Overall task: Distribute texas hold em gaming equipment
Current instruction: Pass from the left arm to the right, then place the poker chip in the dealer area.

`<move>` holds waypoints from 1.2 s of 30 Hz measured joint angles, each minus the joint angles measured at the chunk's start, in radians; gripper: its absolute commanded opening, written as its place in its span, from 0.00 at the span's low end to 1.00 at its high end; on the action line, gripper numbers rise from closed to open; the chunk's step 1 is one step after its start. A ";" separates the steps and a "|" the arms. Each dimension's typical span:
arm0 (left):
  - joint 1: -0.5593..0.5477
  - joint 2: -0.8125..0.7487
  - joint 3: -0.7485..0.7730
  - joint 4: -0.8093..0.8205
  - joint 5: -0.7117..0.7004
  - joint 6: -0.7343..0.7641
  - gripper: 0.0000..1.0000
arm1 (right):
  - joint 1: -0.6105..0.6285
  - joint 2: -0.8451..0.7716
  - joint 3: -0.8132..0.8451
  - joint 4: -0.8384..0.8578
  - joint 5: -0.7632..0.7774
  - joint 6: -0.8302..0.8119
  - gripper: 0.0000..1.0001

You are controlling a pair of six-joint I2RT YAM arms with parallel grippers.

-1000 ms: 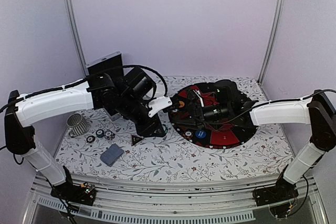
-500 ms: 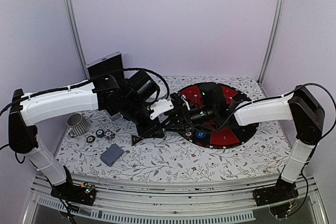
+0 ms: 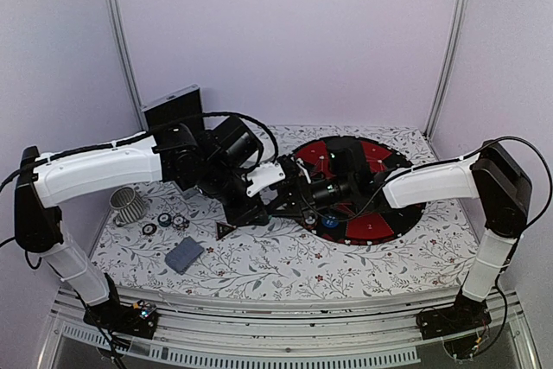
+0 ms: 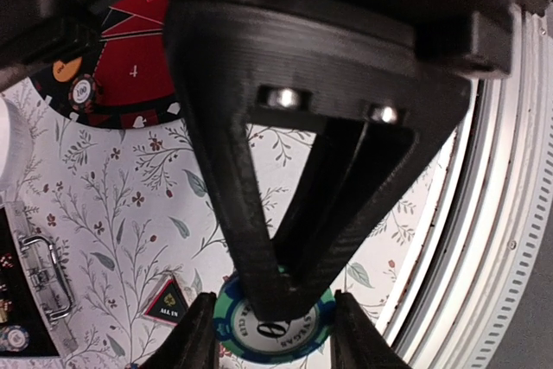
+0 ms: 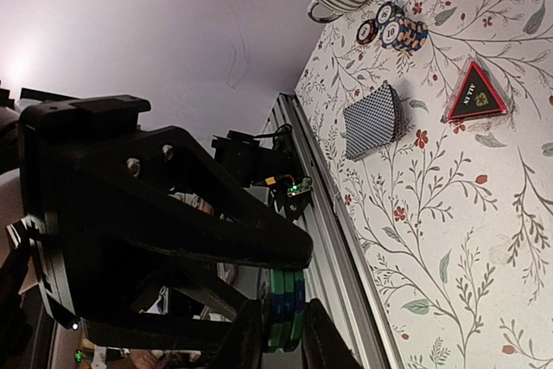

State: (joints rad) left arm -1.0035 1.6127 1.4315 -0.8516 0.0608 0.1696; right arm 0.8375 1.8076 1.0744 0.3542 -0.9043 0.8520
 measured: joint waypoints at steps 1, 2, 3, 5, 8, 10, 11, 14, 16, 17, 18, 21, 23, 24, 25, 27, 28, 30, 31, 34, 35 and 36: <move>0.000 0.000 0.000 0.000 -0.002 0.000 0.00 | 0.000 0.000 0.001 0.003 -0.001 0.002 0.05; 0.000 0.000 0.000 0.000 -0.008 0.003 0.00 | 0.000 0.000 0.002 0.003 0.001 0.008 0.03; -0.001 0.000 0.000 0.000 -0.017 0.004 0.00 | -0.001 0.001 0.004 -0.002 0.004 0.025 0.03; -0.002 0.000 0.000 0.001 -0.024 0.005 0.08 | -0.002 0.002 0.007 -0.005 0.006 0.032 0.02; -0.002 0.000 -0.001 0.001 -0.026 0.005 0.47 | -0.002 0.002 0.007 -0.005 0.007 0.032 0.02; -0.002 0.000 -0.004 0.007 -0.029 0.002 0.68 | -0.005 0.002 0.007 -0.005 0.008 0.031 0.02; -0.002 -0.001 -0.007 0.013 -0.029 0.003 0.73 | -0.010 0.002 0.007 -0.005 0.007 0.022 0.02; 0.003 -0.015 -0.019 0.038 -0.036 -0.005 0.82 | -0.029 -0.001 -0.008 -0.010 0.005 0.003 0.02; 0.013 -0.044 -0.035 0.059 -0.035 -0.012 0.85 | -0.060 -0.021 -0.040 -0.026 0.004 -0.012 0.02; 0.017 -0.058 -0.041 0.068 -0.032 -0.015 0.85 | -0.080 -0.035 -0.056 -0.040 0.005 -0.020 0.02; 0.020 -0.078 -0.048 0.079 -0.026 -0.021 0.85 | -0.112 -0.056 -0.075 -0.059 0.006 -0.031 0.02; 0.056 -0.126 -0.066 0.108 -0.005 -0.034 0.86 | -0.241 -0.137 -0.127 -0.133 0.021 -0.079 0.02; 0.098 -0.156 -0.083 0.126 0.010 -0.048 0.86 | -0.358 -0.195 -0.155 -0.201 0.047 -0.130 0.02; 0.117 -0.166 -0.091 0.133 0.015 -0.053 0.86 | -0.418 -0.221 -0.169 -0.229 0.064 -0.159 0.02; 0.142 -0.175 -0.101 0.139 0.018 -0.062 0.86 | -0.486 -0.247 -0.188 -0.256 0.079 -0.190 0.02; 0.185 -0.190 -0.121 0.147 0.024 -0.076 0.86 | -0.620 -0.285 -0.234 -0.309 0.108 -0.248 0.02; 0.204 -0.195 -0.132 0.151 0.028 -0.084 0.86 | -0.673 -0.293 -0.252 -0.329 0.118 -0.270 0.02; 0.237 -0.202 -0.154 0.157 0.033 -0.096 0.86 | -0.781 -0.298 -0.291 -0.375 0.132 -0.315 0.02; 0.251 -0.204 -0.163 0.158 0.034 -0.101 0.86 | -0.835 -0.297 -0.307 -0.399 0.141 -0.338 0.02; 0.285 -0.206 -0.179 0.159 0.037 -0.115 0.86 | -0.959 -0.290 -0.335 -0.457 0.158 -0.400 0.02; 0.295 -0.206 -0.182 0.159 0.039 -0.120 0.86 | -0.988 -0.282 -0.335 -0.466 0.163 -0.413 0.02; 0.304 -0.206 -0.184 0.160 0.040 -0.122 0.86 | -1.021 -0.266 -0.335 -0.468 0.165 -0.428 0.02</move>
State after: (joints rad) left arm -0.6991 1.4063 1.2476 -0.6918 0.1005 0.0471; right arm -0.1833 1.5417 0.7395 -0.1135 -0.7395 0.4236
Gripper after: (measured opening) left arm 0.856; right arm 0.086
